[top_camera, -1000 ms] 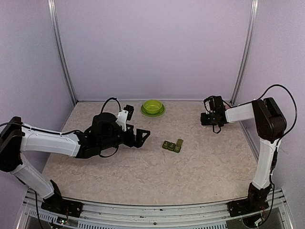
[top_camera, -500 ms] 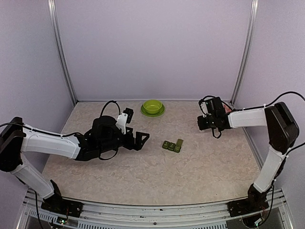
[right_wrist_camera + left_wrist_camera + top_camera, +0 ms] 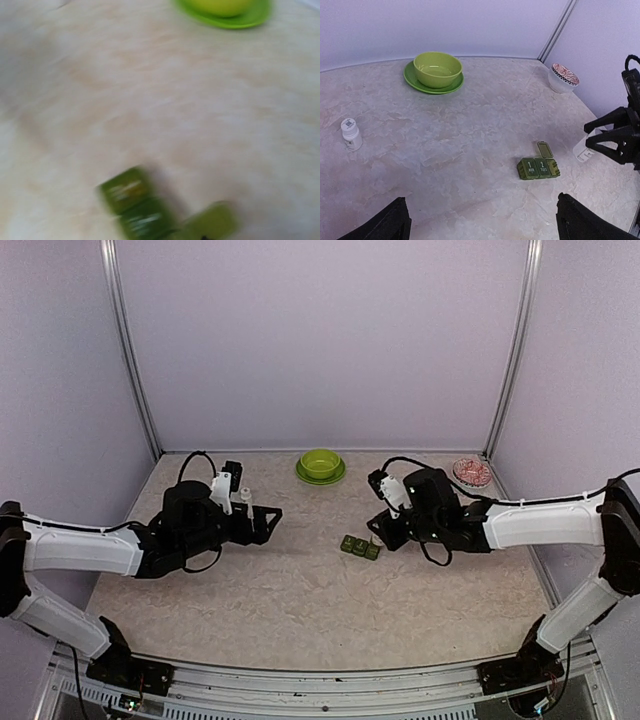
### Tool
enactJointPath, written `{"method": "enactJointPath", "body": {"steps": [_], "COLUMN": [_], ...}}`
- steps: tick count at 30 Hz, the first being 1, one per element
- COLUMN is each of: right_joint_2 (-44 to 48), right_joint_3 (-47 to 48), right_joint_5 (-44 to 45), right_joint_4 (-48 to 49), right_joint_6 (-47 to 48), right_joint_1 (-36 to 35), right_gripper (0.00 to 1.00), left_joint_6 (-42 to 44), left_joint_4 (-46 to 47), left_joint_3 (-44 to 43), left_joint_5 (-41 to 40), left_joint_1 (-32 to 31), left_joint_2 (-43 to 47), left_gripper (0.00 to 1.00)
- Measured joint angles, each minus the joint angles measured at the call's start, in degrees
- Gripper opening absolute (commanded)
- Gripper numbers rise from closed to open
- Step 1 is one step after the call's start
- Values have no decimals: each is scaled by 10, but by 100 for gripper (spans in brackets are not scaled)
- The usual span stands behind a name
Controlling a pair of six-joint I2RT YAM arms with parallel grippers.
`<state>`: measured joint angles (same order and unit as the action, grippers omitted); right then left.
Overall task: Sort the pills into containers
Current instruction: Place the pill bottle at the center of the board.
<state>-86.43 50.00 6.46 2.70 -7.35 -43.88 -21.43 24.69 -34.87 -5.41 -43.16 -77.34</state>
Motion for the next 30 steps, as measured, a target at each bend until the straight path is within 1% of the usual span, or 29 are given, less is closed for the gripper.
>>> {"method": "enactJointPath", "body": {"steps": [4, 8, 16, 21, 30], "right_joint_2": [-19, -65, -158, -185, -196], "right_joint_3": [-9, -5, 37, 57, 66], "right_joint_5": [-8, -13, -33, -45, -55], "right_joint_4": [26, 56, 77, 83, 89], "right_joint_6": [8, 23, 51, 60, 64], "right_joint_1": [-47, -96, -176, -195, -198], "right_gripper": [17, 18, 18, 19, 22], "left_joint_6": [-6, -16, -26, -28, -28], "left_joint_4": [-24, -38, -49, -61, -57], "left_joint_3": [0, 10, 45, 50, 72], "left_joint_5": [-11, -24, -54, -74, -81], "left_joint_1": [0, 3, 11, 11, 16], "left_joint_2": [14, 36, 80, 94, 113], "left_gripper": [99, 99, 99, 99, 99]}}
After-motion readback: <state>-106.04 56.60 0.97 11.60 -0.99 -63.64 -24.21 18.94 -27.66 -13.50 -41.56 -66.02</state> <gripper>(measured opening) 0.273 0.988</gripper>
